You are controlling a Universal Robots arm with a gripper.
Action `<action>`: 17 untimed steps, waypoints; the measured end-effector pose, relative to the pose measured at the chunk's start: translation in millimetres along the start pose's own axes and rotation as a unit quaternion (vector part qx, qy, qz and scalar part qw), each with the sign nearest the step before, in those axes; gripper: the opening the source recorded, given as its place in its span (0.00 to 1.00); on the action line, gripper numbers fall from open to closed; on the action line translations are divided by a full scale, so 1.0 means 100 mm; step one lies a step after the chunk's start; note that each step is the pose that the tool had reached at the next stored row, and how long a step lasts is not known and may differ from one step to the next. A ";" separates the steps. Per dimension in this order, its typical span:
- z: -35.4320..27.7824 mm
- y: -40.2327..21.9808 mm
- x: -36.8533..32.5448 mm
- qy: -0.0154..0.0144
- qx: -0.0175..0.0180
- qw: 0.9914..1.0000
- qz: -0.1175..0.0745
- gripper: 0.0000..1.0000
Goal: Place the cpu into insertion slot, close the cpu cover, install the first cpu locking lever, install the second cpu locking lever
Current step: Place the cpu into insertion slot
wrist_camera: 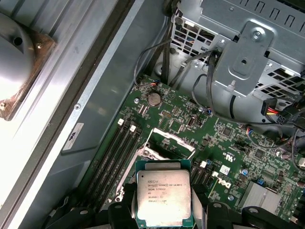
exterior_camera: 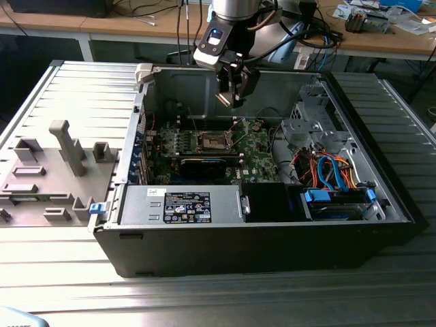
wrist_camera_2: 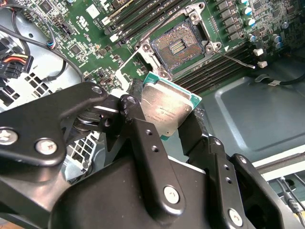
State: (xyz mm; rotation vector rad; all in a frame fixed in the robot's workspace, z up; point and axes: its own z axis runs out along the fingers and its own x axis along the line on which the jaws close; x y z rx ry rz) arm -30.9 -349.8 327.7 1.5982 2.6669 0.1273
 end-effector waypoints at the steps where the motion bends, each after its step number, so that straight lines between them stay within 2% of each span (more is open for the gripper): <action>1: 0.000 0.000 0.000 0.000 0.000 1.000 0.000 0.55; 17: 0.003 0.000 0.000 0.000 0.000 1.000 0.005 0.55</action>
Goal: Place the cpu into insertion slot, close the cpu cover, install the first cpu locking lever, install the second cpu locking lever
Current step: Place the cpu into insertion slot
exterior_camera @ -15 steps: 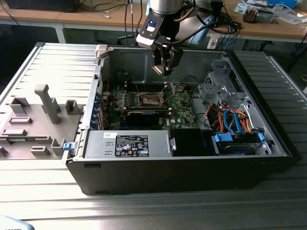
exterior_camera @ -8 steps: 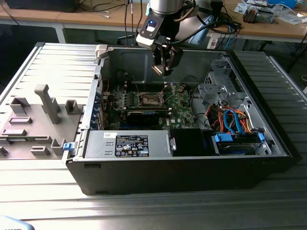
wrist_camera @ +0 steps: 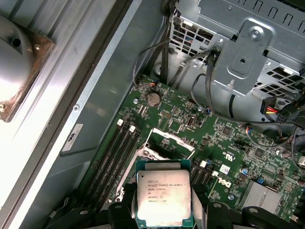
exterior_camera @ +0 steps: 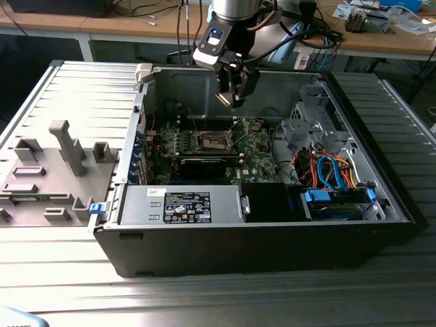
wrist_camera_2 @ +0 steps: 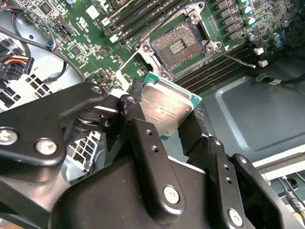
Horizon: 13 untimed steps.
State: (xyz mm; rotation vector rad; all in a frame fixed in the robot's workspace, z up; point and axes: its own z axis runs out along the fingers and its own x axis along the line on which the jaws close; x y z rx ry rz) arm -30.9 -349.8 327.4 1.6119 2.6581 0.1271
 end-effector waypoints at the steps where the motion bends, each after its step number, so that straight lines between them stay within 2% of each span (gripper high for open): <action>1: 0.000 0.000 0.000 0.000 0.000 1.000 0.000 0.55; 13: 0.002 0.000 0.000 0.000 0.000 1.000 0.005 0.55</action>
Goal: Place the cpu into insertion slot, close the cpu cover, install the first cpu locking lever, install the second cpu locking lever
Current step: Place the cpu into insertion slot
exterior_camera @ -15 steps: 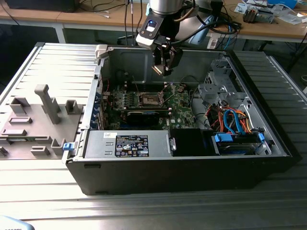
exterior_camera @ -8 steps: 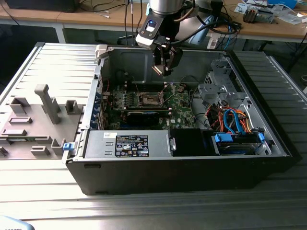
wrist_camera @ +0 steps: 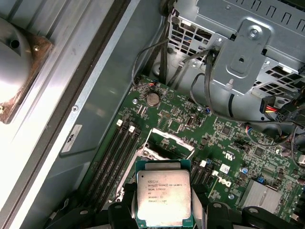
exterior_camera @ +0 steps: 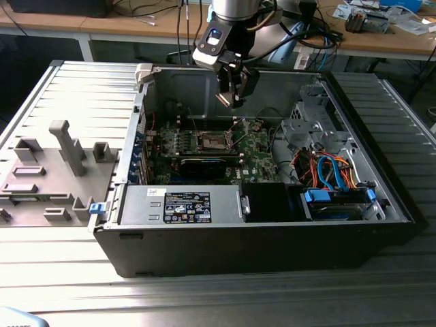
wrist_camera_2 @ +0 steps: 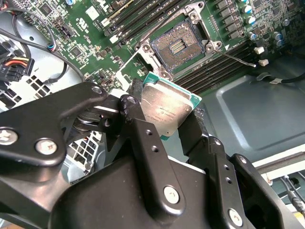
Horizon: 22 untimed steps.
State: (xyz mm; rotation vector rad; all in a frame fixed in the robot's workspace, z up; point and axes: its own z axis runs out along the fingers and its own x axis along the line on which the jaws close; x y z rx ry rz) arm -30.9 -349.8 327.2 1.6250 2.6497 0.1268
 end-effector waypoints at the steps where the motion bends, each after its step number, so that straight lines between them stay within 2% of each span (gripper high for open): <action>1: 0.000 0.000 0.000 0.000 0.000 1.000 0.000 0.55; 14: 0.001 0.000 0.000 0.000 0.000 1.000 0.003 0.55; 22: 0.002 0.000 0.000 -0.001 0.000 1.000 0.013 0.55</action>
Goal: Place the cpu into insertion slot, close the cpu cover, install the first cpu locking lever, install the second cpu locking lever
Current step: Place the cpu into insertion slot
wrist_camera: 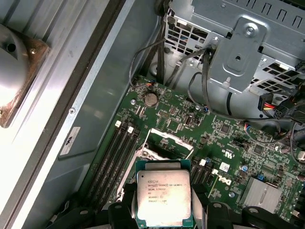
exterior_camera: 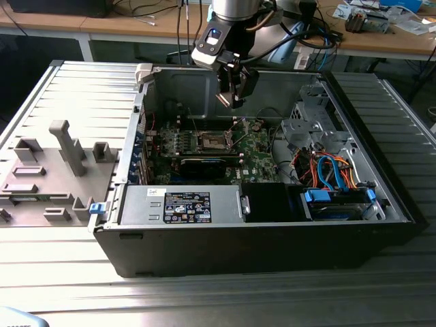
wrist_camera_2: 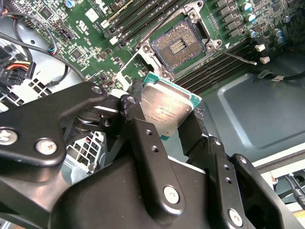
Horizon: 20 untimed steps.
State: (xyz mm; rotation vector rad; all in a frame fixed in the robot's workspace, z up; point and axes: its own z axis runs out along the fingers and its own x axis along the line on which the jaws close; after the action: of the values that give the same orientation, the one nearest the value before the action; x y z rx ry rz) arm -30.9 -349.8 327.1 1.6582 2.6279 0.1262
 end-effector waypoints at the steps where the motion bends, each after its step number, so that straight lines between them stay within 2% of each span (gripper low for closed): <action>1: 0.000 0.000 0.000 0.000 0.000 1.000 0.000 0.55; 20: 0.000 0.000 0.000 -0.001 0.000 1.000 0.014 0.55</action>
State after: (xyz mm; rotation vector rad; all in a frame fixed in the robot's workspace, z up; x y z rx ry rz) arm -30.9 -349.8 327.0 1.6935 2.6039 0.1254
